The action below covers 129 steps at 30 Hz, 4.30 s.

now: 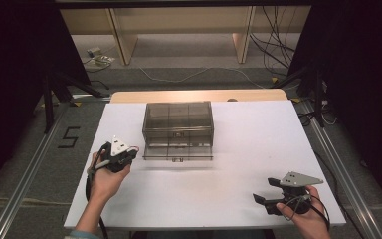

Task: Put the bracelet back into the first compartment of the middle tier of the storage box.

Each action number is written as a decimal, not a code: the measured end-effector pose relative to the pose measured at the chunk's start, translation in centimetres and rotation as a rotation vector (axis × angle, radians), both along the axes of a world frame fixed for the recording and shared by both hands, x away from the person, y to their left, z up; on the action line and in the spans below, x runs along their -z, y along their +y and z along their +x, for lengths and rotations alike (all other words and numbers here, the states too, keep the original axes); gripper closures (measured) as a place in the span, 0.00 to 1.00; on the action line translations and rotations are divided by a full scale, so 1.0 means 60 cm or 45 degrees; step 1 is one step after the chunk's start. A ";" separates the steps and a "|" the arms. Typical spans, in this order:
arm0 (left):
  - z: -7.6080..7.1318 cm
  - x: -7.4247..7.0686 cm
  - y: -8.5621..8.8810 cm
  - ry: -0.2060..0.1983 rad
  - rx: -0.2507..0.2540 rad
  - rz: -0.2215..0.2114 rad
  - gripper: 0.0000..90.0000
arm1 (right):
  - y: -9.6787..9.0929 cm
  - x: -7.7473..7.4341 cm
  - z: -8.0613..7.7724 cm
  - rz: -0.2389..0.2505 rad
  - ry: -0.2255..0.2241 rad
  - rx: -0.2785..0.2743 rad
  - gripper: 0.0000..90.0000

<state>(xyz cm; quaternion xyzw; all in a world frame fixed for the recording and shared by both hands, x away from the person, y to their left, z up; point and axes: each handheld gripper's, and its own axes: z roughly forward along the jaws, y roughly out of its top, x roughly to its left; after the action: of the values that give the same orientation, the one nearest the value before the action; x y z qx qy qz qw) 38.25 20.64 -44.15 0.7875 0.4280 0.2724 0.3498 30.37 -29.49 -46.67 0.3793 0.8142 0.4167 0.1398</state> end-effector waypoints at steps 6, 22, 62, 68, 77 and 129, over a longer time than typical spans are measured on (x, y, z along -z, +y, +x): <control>-0.002 -0.006 -0.008 -0.014 0.018 0.011 0.98 | 0.000 0.000 0.000 0.002 -0.006 -0.004 0.21; -0.004 -0.020 -0.022 -0.043 0.041 0.009 0.98 | 0.000 0.000 0.000 0.001 -0.001 0.000 0.21; 0.004 -0.022 -0.080 -0.059 0.164 0.065 0.98 | 0.000 0.000 0.000 -0.003 0.004 0.001 0.21; 0.006 -0.019 -0.085 -0.054 0.171 0.064 0.98 | 0.000 0.000 0.000 -0.002 0.005 0.003 0.21; 0.009 -0.017 -0.092 -0.045 0.185 0.073 0.98 | 0.000 0.000 0.000 -0.001 0.007 0.004 0.21; 0.032 -0.010 -0.105 -0.008 0.185 0.040 0.98 | 0.000 0.000 0.000 -0.003 0.005 -0.001 0.21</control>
<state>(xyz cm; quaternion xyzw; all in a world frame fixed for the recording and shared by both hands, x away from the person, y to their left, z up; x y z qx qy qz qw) 40.20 14.33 -43.55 0.8211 0.3644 0.2553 0.3576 30.35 -29.49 -46.65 0.3797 0.8151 0.4150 0.1386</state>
